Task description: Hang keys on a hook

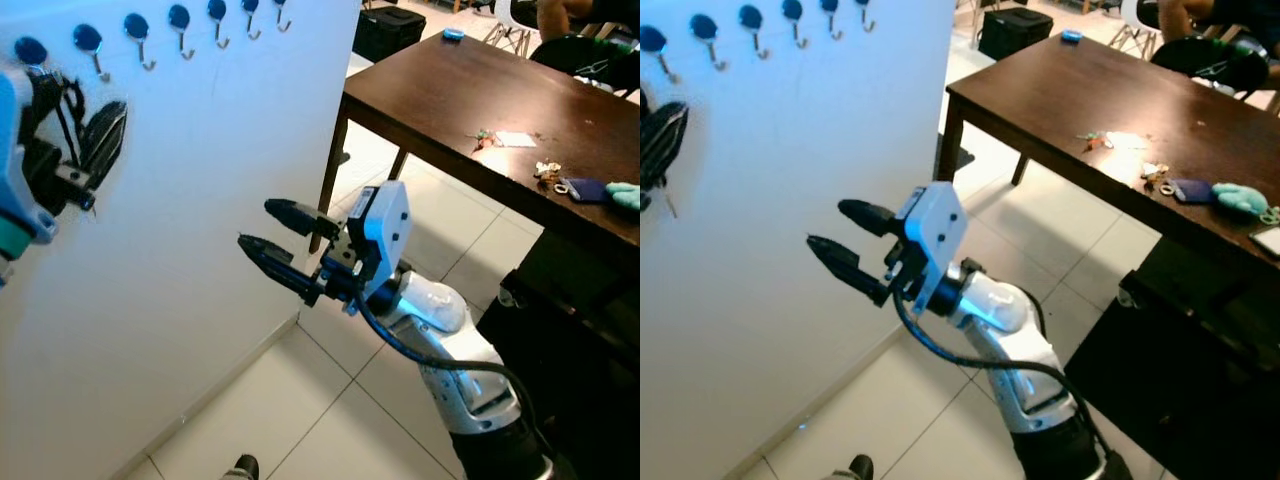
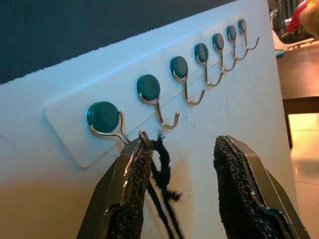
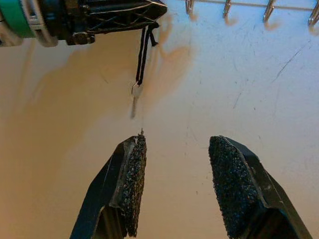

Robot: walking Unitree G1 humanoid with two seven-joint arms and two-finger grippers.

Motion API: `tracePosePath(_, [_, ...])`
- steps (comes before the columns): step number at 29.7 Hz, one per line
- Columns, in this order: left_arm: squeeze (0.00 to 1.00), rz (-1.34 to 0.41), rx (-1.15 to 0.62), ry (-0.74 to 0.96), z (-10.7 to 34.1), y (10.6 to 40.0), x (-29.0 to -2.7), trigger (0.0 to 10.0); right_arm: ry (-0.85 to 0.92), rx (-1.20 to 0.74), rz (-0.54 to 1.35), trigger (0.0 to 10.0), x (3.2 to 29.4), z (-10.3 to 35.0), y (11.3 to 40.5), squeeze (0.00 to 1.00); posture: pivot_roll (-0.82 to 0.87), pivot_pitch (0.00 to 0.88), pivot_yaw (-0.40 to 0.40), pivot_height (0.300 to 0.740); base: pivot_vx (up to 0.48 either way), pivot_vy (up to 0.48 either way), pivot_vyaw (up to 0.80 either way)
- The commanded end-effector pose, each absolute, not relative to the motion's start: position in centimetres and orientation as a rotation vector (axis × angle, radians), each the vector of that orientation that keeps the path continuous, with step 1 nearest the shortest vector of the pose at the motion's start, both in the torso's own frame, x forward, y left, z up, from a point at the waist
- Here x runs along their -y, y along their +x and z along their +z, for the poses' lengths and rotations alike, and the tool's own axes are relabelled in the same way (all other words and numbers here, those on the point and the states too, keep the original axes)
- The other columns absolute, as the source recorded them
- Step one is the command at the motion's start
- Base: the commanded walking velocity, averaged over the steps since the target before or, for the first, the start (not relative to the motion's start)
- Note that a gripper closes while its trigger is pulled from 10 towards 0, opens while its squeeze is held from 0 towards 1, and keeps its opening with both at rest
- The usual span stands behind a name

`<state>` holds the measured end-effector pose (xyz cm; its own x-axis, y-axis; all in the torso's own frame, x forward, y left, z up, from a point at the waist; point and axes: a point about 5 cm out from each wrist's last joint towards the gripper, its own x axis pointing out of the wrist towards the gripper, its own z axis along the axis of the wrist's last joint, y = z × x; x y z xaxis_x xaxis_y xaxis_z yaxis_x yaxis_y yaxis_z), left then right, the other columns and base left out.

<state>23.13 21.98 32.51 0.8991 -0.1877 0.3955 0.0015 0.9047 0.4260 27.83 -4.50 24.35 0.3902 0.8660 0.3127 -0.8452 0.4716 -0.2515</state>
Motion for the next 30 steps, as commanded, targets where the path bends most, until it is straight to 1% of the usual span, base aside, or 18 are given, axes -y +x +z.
tracePosePath(1, [0.00,-0.213,0.365,0.432,30.8,23.5,-20.5,10.0,-0.058,0.434,1.093,10.0,4.4,24.3,27.6,0.00,0.03,0.082,0.022,0.740,0.000,0.000,0.00])
tracePosePath(4, [0.00,-0.136,0.320,0.433,29.7,24.2,-20.7,10.0,-0.054,0.434,1.093,10.0,4.4,24.3,27.5,0.00,0.03,0.084,0.025,0.740,0.000,0.000,0.00])
tracePosePath(5, [0.00,-0.136,0.320,0.433,29.7,24.2,-20.7,10.0,-0.054,0.434,1.093,10.0,4.4,24.3,27.5,0.00,0.03,0.084,0.025,0.740,0.000,0.000,0.00])
tracePosePath(7, [0.00,-0.038,0.314,0.422,29.6,24.7,-21.4,10.0,-0.055,0.432,1.090,10.0,4.4,24.3,27.5,0.00,0.03,0.085,0.026,0.740,0.000,0.000,0.00])
tracePosePath(9, [0.00,-0.006,0.314,0.413,29.7,24.8,-21.7,10.0,-0.055,0.432,1.089,10.0,4.5,24.3,27.5,0.00,0.03,0.085,0.026,0.740,0.000,0.000,0.00])
tracePosePath(11, [0.00,0.065,0.326,0.388,30.1,24.9,-22.4,10.0,-0.055,0.432,1.086,10.0,4.5,24.3,27.5,0.00,0.03,0.086,0.028,0.740,0.000,0.000,0.00])
tracePosePath(15, [0.00,0.102,0.352,0.351,30.4,24.8,-23.0,10.0,-0.054,0.432,1.085,10.0,4.5,24.3,27.5,0.00,0.03,0.087,0.029,0.740,0.000,0.000,0.00])
tracePosePath(16, [0.00,0.078,0.401,0.272,31.0,24.4,-23.2,10.0,-0.052,0.431,1.086,10.0,4.4,24.3,27.4,0.00,0.03,0.087,0.029,0.740,0.000,0.000,0.00])
tracePosePath(18, [0.00,0.069,0.413,0.254,31.1,24.3,-23.2,10.0,-0.052,0.431,1.086,10.0,4.4,24.3,27.4,0.00,0.03,0.087,0.029,0.740,0.000,0.000,0.00])
tracePosePath(20, [0.00,0.016,0.450,0.227,31.6,23.7,-22.9,10.0,-0.051,0.431,1.087,10.0,4.4,24.3,27.4,0.00,0.03,0.089,0.030,0.740,0.000,0.000,0.00])
tracePosePath(21, [0.00,-0.041,0.451,0.208,31.5,23.0,-22.6,10.0,-0.051,0.431,1.086,10.0,4.4,24.3,27.4,0.00,0.03,0.091,0.031,0.740,0.000,0.000,0.00])
tracePosePath(23, [0.00,-0.050,0.448,0.205,31.5,22.8,-22.5,10.0,-0.051,0.430,1.086,10.0,4.5,24.3,27.4,0.00,0.03,0.091,0.031,0.740,0.000,0.000,0.00])
tracePosePath(25, [0.00,-0.020,0.427,0.222,31.2,22.4,-23.1,10.0,-0.051,0.429,1.085,10.0,4.5,24.3,27.4,0.00,0.03,0.092,0.030,0.740,0.000,0.000,0.00])
tracePosePath(27, [0.00,0.048,0.416,0.259,31.1,22.2,-24.1,10.0,-0.051,0.429,1.087,10.0,4.5,24.3,27.4,0.00,0.03,0.098,0.032,0.740,0.000,0.000,0.00])
tracePosePath(30, [0.00,0.096,0.419,0.285,31.1,22.1,-24.7,10.0,-0.050,0.429,1.088,10.0,4.5,24.3,27.3,0.00,0.03,0.099,0.033,0.740,0.000,0.000,0.00])
